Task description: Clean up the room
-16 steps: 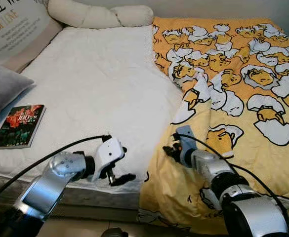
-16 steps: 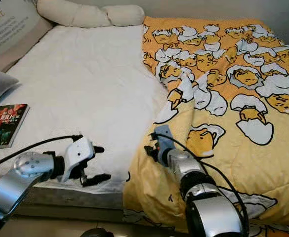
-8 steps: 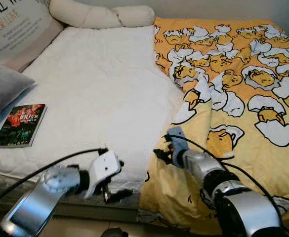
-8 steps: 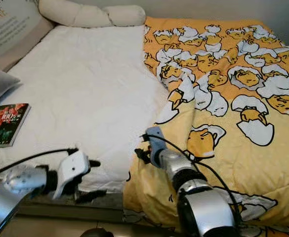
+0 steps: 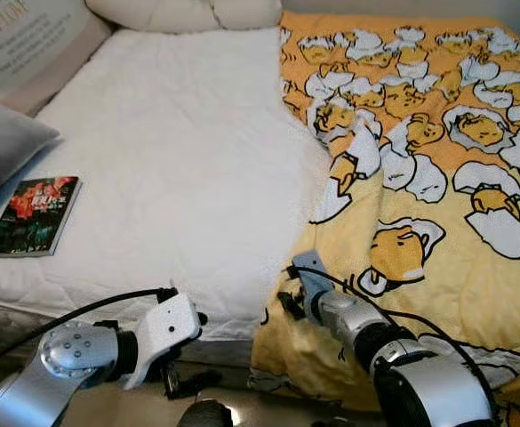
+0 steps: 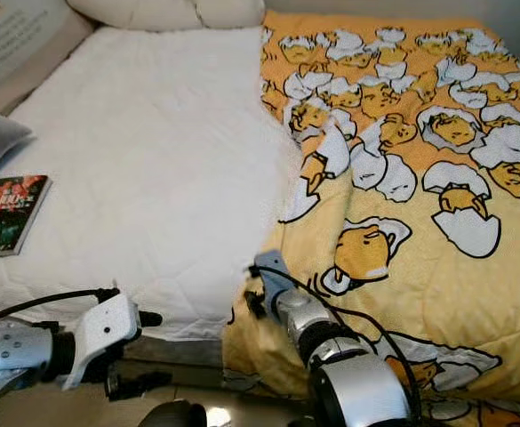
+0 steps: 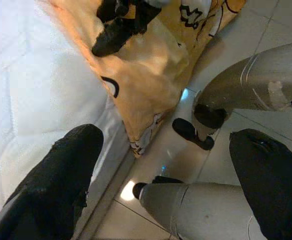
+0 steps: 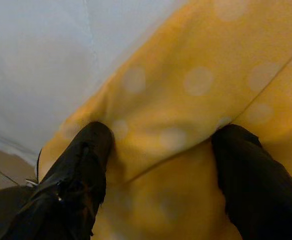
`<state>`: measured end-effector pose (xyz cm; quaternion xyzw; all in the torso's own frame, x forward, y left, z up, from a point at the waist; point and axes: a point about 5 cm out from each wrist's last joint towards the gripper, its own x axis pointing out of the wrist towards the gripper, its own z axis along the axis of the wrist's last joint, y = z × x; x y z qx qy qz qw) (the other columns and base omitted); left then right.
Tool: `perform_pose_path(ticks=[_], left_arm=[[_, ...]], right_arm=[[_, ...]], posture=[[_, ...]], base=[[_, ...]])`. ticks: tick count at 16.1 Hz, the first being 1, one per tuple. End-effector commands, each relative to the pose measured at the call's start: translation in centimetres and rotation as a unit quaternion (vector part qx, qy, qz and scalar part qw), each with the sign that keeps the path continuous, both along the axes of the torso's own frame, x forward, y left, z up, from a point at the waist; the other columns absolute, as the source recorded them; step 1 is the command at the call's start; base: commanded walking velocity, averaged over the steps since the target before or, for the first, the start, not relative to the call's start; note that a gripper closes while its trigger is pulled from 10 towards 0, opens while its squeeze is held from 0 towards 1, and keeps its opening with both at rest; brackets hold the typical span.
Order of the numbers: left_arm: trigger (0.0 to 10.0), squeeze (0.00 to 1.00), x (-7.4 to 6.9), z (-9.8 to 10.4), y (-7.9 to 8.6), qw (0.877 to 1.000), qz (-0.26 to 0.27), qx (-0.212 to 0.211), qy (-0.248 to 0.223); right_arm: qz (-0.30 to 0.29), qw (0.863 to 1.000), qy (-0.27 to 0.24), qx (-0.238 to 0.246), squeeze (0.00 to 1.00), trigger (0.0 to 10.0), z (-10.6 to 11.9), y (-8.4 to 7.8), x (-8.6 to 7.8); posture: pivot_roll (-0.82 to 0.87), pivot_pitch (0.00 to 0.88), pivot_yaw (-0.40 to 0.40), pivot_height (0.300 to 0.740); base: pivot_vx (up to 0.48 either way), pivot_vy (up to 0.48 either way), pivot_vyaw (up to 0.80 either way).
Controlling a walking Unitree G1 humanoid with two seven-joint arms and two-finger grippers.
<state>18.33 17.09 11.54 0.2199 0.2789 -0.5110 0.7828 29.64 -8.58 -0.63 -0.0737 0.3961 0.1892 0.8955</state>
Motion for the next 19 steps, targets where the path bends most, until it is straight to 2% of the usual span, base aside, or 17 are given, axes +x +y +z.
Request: perform_pose_path(ticks=[1, 6, 12, 15, 17, 19], left_arm=[[10.0, 0.00, -0.3, 0.3, 0.2, 1.000, 0.005, 0.004, -0.002], [10.0, 0.00, -0.3, 0.4, -0.1, 1.000, 0.017, 0.001, 0.000], [10.0, 0.00, 0.1, 0.2, -0.1, 1.000, 0.021, 0.000, -0.003], [10.0, 0.00, 0.7, -0.2, 0.0, 1.000, 0.028, 0.000, -0.011], [10.0, 0.00, 2.0, -0.4, -0.2, 0.999, 0.035, -0.006, -0.030], [10.0, 0.00, 3.3, -0.4, -0.5, 0.998, 0.039, -0.012, -0.047]], right_arm=[[-0.001, 1.000, 0.022, -0.008, 0.00, 0.0, -0.9, -0.1, -0.9], [0.004, 1.000, 0.026, -0.013, 0.00, 0.0, -1.2, -0.5, -1.2], [-0.006, 1.000, 0.019, 0.015, 0.00, 0.0, -0.8, -0.4, -0.8], [0.008, 0.998, 0.011, 0.059, 0.00, 0.0, 0.0, 0.0, -0.2], [0.062, 0.990, 0.009, 0.125, 0.00, 0.0, 0.7, 0.1, 0.1], [0.097, 0.981, 0.022, 0.164, 0.00, 0.0, 1.0, -0.6, -0.1]], posture=[[0.28, 0.143, 0.033, 0.740], [0.27, 0.136, 0.015, 0.740], [0.26, 0.109, 0.011, 0.740], [0.22, 0.059, 0.005, 0.740], [0.18, 0.000, 0.001, 0.740], [0.14, 0.000, 0.006, 0.740]], base=[[0.000, 0.000, 0.00], [0.000, 0.000, 0.00], [0.000, 0.000, 0.00], [0.000, 0.000, 0.00], [0.000, 0.000, 0.00], [0.000, 0.000, 0.00]])
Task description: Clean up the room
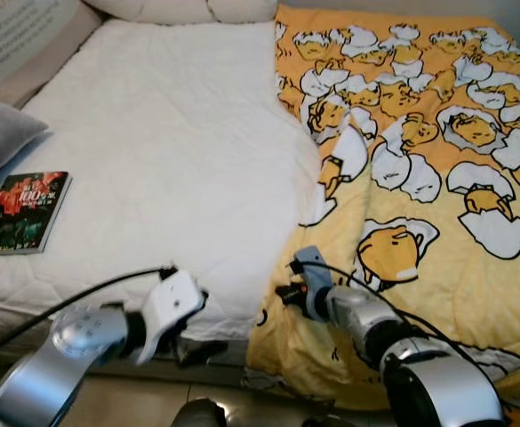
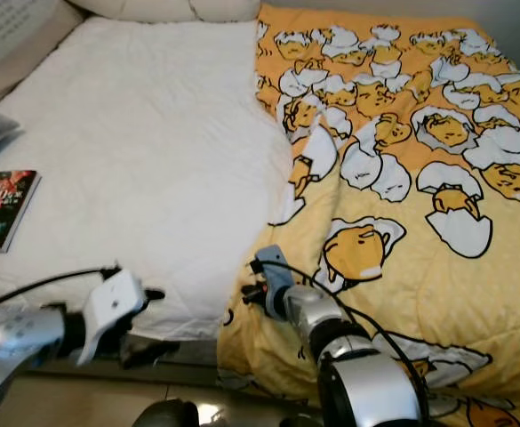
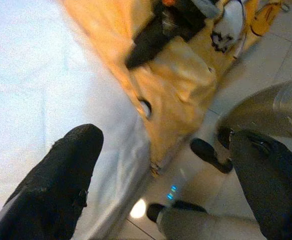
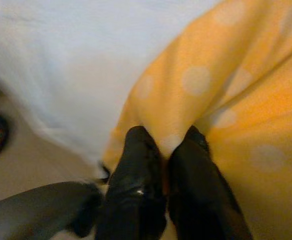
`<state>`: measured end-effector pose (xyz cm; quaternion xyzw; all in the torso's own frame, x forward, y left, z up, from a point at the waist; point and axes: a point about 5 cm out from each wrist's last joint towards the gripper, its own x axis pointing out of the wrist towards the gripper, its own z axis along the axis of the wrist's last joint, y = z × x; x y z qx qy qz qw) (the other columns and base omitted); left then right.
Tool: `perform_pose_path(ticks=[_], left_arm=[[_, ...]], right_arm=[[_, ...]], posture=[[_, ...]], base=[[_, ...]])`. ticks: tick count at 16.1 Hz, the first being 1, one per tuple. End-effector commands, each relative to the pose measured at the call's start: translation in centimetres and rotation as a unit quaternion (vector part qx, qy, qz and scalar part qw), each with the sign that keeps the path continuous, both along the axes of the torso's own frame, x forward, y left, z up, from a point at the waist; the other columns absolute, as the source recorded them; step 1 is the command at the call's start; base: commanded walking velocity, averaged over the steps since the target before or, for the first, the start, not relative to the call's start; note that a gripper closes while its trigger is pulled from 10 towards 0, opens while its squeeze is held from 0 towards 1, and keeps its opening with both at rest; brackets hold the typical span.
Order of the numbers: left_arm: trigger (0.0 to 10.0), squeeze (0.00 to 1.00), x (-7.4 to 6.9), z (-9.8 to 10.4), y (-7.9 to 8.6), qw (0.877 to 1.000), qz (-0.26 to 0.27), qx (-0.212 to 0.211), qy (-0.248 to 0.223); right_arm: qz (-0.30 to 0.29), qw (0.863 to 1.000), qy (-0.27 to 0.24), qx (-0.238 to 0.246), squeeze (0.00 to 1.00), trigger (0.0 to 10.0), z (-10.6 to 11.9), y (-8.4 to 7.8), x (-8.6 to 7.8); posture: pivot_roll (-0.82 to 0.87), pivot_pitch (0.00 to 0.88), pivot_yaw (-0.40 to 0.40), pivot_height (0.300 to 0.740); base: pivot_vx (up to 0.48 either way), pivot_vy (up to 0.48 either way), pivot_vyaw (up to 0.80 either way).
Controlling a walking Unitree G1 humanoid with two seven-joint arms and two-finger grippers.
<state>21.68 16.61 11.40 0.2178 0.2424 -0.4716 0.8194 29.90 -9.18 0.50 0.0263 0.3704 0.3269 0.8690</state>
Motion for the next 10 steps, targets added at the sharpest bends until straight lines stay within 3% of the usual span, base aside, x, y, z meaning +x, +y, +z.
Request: perform_pose_path(ticks=[1, 2, 5, 6, 8, 9, 10], left_arm=[[10.0, 0.00, -0.1, -0.2, 0.0, 1.000, -0.003, 0.006, -0.001], [10.0, 0.00, 1.0, -0.3, -0.3, 1.000, -0.002, 0.002, -0.012], [10.0, 0.00, 2.3, -0.3, -0.8, 1.000, -0.010, -0.004, -0.026], [10.0, 0.00, 2.9, -0.3, -1.2, 0.999, -0.018, -0.006, -0.030], [10.0, 0.00, 3.2, -0.3, -1.4, 0.999, -0.023, -0.006, -0.033], [10.0, 0.00, 3.5, -0.2, -1.4, 0.999, -0.026, -0.006, -0.036], [10.0, 0.00, 3.6, -0.2, -1.4, 0.999, -0.027, -0.005, -0.037]], right_arm=[[0.007, 1.000, 0.006, 0.016, 0.00, 0.0, -0.2, 0.0, -0.3], [0.038, 0.998, 0.010, 0.049, 0.00, 0.0, 0.2, -0.5, -0.4], [0.095, 0.987, 0.008, 0.130, 0.00, 0.0, 1.5, -1.1, -0.3], [0.158, 0.972, -0.005, 0.175, 0.00, 0.0, 2.8, -1.1, -0.5], [0.221, 0.951, -0.015, 0.216, 0.00, 0.0, 4.2, -1.0, -1.2], [0.268, 0.930, -0.016, 0.252, 0.00, 0.0, 5.7, -0.9, -1.9], [0.286, 0.923, -0.015, 0.258, 0.00, 0.0, 6.0, -0.9, -2.3]], posture=[[0.14, 0.000, 0.006, 0.740], [0.11, 0.000, 0.021, 0.740], [0.08, 0.000, 0.050, 0.740], [0.06, 0.000, 0.066, 0.740], [0.06, 0.000, 0.070, 0.740], [0.06, 0.000, 0.072, 0.740], [0.06, 0.000, 0.075, 0.740]], base=[[0.000, 0.000, 0.00], [0.000, 0.000, 0.00], [0.000, 0.000, 0.00], [0.000, 0.000, 0.00], [0.000, 0.000, 0.00], [0.000, 0.000, 0.00], [0.000, 0.000, 0.00]])
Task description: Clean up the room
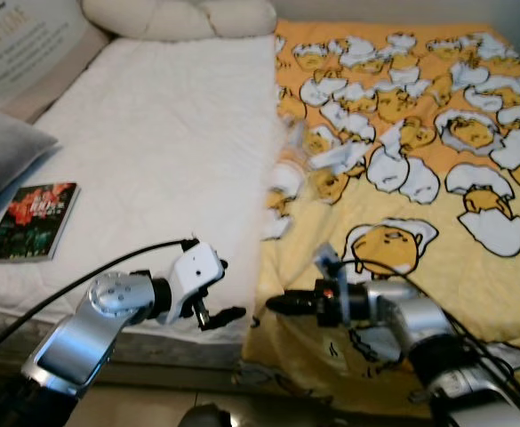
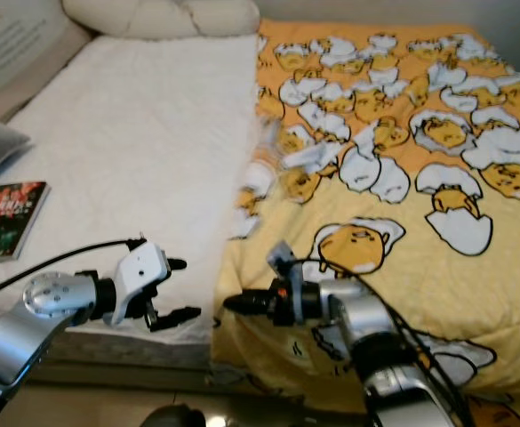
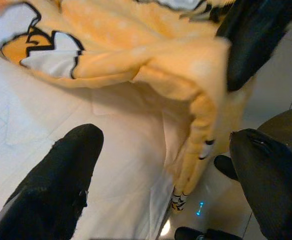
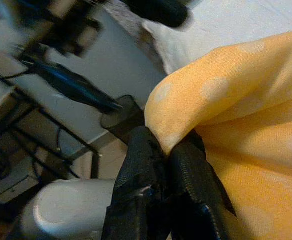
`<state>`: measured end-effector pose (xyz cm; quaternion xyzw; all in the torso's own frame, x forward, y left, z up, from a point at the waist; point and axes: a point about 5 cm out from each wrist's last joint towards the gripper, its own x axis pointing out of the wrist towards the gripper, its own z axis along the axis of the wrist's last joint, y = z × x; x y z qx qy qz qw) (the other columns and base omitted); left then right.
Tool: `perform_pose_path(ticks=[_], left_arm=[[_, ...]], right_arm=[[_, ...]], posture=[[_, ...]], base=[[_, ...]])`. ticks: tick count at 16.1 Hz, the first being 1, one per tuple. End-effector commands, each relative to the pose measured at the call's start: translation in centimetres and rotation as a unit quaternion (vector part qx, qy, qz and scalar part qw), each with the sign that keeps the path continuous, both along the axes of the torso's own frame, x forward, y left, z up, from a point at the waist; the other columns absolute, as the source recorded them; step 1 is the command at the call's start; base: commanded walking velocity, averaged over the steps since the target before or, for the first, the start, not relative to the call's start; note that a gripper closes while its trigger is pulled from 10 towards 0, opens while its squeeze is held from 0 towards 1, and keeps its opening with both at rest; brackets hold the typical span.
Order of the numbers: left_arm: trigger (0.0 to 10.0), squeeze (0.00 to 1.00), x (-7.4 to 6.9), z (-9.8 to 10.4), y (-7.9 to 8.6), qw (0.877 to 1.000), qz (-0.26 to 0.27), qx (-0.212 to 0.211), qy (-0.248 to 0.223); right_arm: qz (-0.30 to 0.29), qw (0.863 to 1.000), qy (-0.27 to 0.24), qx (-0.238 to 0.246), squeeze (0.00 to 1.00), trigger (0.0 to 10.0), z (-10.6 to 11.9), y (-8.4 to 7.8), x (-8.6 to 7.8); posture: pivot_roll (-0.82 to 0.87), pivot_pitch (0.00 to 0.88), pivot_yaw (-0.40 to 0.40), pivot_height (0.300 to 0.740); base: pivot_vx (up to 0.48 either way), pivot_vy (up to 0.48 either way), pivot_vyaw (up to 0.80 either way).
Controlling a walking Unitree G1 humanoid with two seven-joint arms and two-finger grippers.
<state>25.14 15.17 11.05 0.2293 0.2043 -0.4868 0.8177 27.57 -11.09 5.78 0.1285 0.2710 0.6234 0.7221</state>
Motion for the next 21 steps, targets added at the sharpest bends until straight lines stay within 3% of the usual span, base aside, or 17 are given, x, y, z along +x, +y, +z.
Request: perform_pose_path(ticks=[1, 5, 6, 7, 8, 11, 12, 14, 15, 16, 17, 18, 19, 20, 21], left_arm=[[10.0, 0.00, 0.1, 0.1, 0.2, 1.000, -0.008, 0.009, -0.004], [10.0, 0.00, 0.5, 0.0, 0.1, 1.000, -0.014, 0.009, -0.006], [10.0, 0.00, 0.5, -0.1, 0.0, 1.000, -0.015, 0.008, -0.007], [10.0, 0.00, 0.6, -0.1, -0.1, 1.000, -0.016, 0.008, -0.008], [10.0, 0.00, 0.7, -0.3, -0.2, 1.000, -0.017, 0.008, -0.011], [10.0, 0.00, 1.3, -0.2, -0.4, 1.000, 0.001, -0.002, -0.030], [10.0, 0.00, 2.0, 0.1, -0.5, 0.996, 0.055, -0.040, -0.050], [10.0, 0.00, 2.7, 0.5, -0.4, 0.981, 0.148, -0.104, -0.073], [10.0, 0.00, 2.9, 0.6, -0.2, 0.974, 0.178, -0.113, -0.078], [10.0, 0.00, 3.5, 0.6, 0.6, 0.954, 0.249, -0.125, -0.107], [10.0, 0.00, 3.7, 0.7, 1.1, 0.942, 0.285, -0.127, -0.127], [10.0, 0.00, 3.7, 0.8, 1.9, 0.916, 0.348, -0.146, -0.136], [10.0, 0.00, 3.4, 0.7, 2.2, 0.906, 0.369, -0.152, -0.137], [10.0, 0.00, 3.3, 0.6, 2.1, 0.906, 0.372, -0.145, -0.142], [10.0, 0.00, 3.2, 0.6, 2.0, 0.906, 0.372, -0.143, -0.143]], right_arm=[[0.061, 0.998, -0.009, 0.015, 0.00, 0.0, 0.5, 1.0, -0.9], [0.077, 0.997, -0.009, 0.005, 0.00, 0.0, 0.4, 0.9, -1.7], [0.072, 0.997, -0.015, -0.011, 0.00, 10.0, 0.4, 0.7, -1.9], [0.071, 0.997, -0.007, -0.016, 0.00, 10.0, 0.5, 0.6, -2.0], [0.059, 0.998, 0.002, -0.021, 1.00, 10.0, 0.6, 0.3, -2.0], [0.018, 0.998, -0.044, -0.047, 1.00, 10.0, 0.7, -0.1, -1.4], [-0.039, 0.996, -0.062, -0.049, 0.00, 10.0, 1.0, -0.9, -1.0], [-0.132, 0.986, -0.092, -0.052, 0.00, 10.0, 1.8, -2.4, -1.1], [-0.156, 0.981, -0.100, -0.055, 0.00, 10.0, 2.0, -2.8, -1.1], [-0.230, 0.964, -0.117, -0.059, 0.00, 10.0, 2.3, -3.8, -0.7], [-0.282, 0.952, -0.108, -0.045, 0.00, 10.0, 2.5, -4.3, -0.4], [-0.389, 0.914, -0.112, -0.028, 1.00, 10.0, 2.9, -5.4, -0.1], [-0.469, 0.872, -0.131, -0.057, 1.00, 10.0, 2.8, -6.3, -0.2], [-0.513, 0.846, -0.128, -0.060, 1.00, 10.0, 2.6, -6.7, -0.5], [-0.524, 0.839, -0.130, -0.059, 1.00, 10.0, 2.6, -6.8, -0.6]], posture=[[0.06, 0.000, 0.081, 0.740], [0.05, 0.000, 0.084, 0.740], [0.05, 0.000, 0.085, 0.740], [0.04, 0.000, 0.085, 0.740], [0.04, 0.000, 0.083, 0.740], [0.03, 0.000, 0.078, 0.740], [0.03, 0.000, 0.065, 0.740], [0.02, 0.000, 0.052, 0.740], [0.02, 0.000, 0.051, 0.740], [0.01, 0.000, 0.047, 0.740], [0.01, 0.000, 0.046, 0.740], [0.00, 0.000, 0.051, 0.740], [-0.01, 0.000, 0.056, 0.740], [-0.01, 0.000, 0.056, 0.740], [-0.01, 0.000, 0.056, 0.740]], base=[[0.000, 0.000, 0.00], [0.000, 0.000, 0.00], [0.000, 0.000, 0.00], [0.000, 0.000, 0.00], [0.000, 0.000, 0.00], [0.000, 0.000, 0.00], [0.000, 0.000, 0.00], [0.000, 0.000, 0.00], [0.000, 0.000, 0.00], [0.000, 0.000, 0.00], [0.000, 0.000, 0.00], [0.000, 0.000, 0.00], [0.000, 0.000, 0.00], [0.000, -0.296, 0.00], [0.000, -0.296, 0.00]])
